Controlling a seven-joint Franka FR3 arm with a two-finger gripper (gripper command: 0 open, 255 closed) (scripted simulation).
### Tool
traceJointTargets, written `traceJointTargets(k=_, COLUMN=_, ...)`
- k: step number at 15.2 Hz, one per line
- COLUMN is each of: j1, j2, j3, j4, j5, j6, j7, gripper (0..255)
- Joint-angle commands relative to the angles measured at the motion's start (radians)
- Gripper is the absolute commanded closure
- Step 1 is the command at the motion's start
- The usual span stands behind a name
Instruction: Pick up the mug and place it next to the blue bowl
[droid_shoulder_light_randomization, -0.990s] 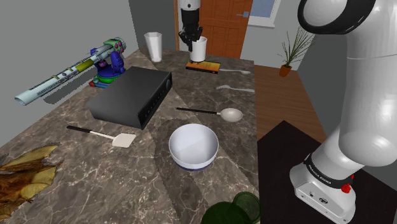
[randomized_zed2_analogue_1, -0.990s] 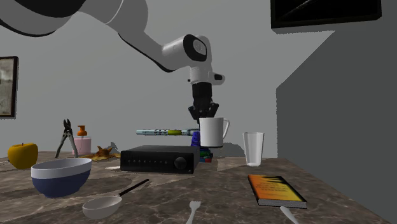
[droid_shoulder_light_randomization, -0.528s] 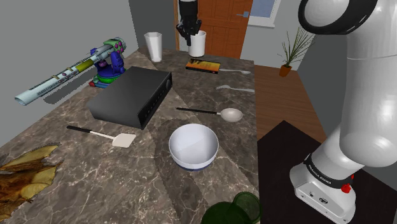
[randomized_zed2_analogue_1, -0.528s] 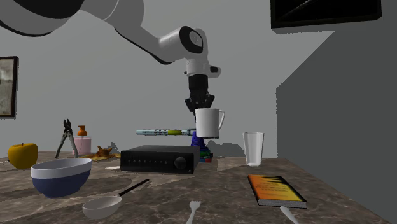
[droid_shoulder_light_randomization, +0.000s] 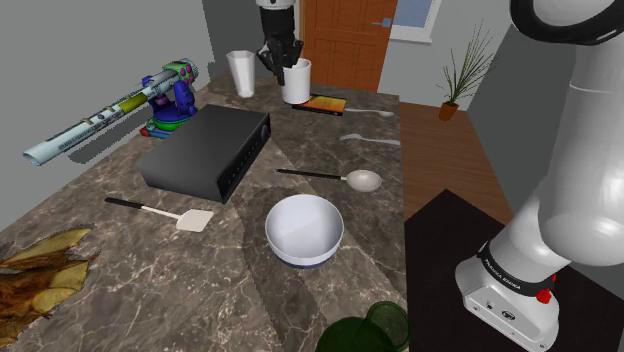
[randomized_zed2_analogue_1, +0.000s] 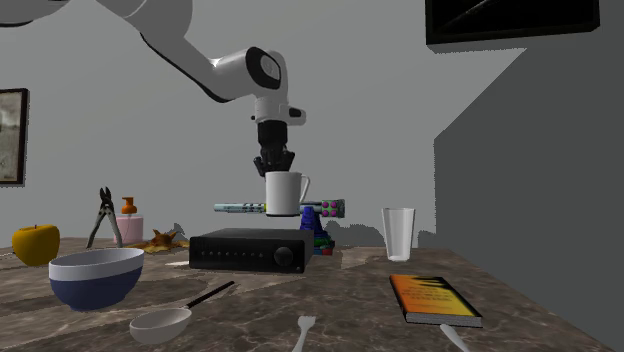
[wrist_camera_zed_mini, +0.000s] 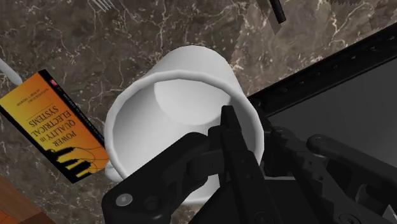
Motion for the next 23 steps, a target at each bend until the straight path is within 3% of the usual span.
traceJointTargets(k=1, j1=0.024, j2=-0.022, j3=0.012, j4=-0.029, j5=0.0, j6=0.005, j7=0.039, gripper=255)
traceJointTargets(k=11, j1=0.16, j2=-0.063, j3=0.084, j4=-0.091, j5=-0.006, j6=0.009, j7=0.248, gripper=255)
traceJointTargets(k=21, j1=0.318, j2=-0.001, j3=0.151, j4=-0.004, j5=-0.034, j6=-0.034, j7=0.464, gripper=255)
traceJointTargets(k=23, j1=0.327, j2=0.005, j3=0.154, j4=-0.01, j5=-0.036, j6=-0.023, j7=0.477, gripper=255)
